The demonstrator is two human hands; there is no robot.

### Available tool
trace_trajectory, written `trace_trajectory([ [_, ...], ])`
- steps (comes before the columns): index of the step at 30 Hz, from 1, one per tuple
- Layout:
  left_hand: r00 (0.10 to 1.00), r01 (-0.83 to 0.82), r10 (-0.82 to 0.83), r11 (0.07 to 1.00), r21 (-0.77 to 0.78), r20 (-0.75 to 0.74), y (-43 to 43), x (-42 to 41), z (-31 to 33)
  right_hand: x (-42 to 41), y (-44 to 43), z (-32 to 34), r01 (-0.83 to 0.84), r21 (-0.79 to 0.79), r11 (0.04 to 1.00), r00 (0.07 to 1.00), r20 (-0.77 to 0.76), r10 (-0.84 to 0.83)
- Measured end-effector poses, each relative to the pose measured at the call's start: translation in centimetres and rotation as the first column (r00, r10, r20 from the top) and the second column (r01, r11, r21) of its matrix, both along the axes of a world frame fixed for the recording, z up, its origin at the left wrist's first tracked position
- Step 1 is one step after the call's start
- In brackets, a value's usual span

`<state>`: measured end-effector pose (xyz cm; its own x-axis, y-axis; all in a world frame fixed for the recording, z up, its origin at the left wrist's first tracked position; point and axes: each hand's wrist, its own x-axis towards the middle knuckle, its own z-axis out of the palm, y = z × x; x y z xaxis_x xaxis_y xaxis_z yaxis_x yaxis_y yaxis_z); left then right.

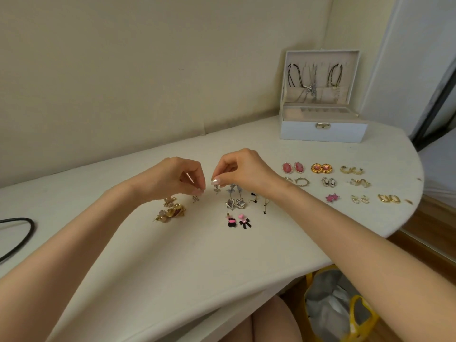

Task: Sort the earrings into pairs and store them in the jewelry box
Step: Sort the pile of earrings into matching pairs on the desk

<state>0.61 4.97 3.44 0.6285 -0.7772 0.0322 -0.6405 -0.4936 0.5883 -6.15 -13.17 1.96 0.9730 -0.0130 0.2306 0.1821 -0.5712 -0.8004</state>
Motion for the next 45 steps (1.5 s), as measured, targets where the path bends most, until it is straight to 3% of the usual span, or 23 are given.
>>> trace_trajectory([
  [4,0.993,0.042,-0.037,0.998,0.045,-0.110,0.0,0.1,0.2,0.2,0.0,-0.2,-0.070,-0.036,0.997,0.994,-0.088,0.067],
  [14,0.995,-0.095,0.094,0.995,0.020,0.020,-2.5,1.6,-2.6,2.5,-0.2,-1.7,0.038,-0.255,0.966,0.996,-0.063,-0.056],
  [24,0.978,-0.200,0.204,0.978,-0.061,0.051,-4.6,2.9,-3.4,4.7,-1.0,-2.4,0.113,-0.259,0.959,0.992,-0.024,-0.123],
  [45,0.957,-0.248,0.266,0.957,-0.149,0.115,-3.9,4.1,-3.6,5.2,-1.4,-2.2,0.141,-0.298,0.944,0.990,0.019,-0.141],
])
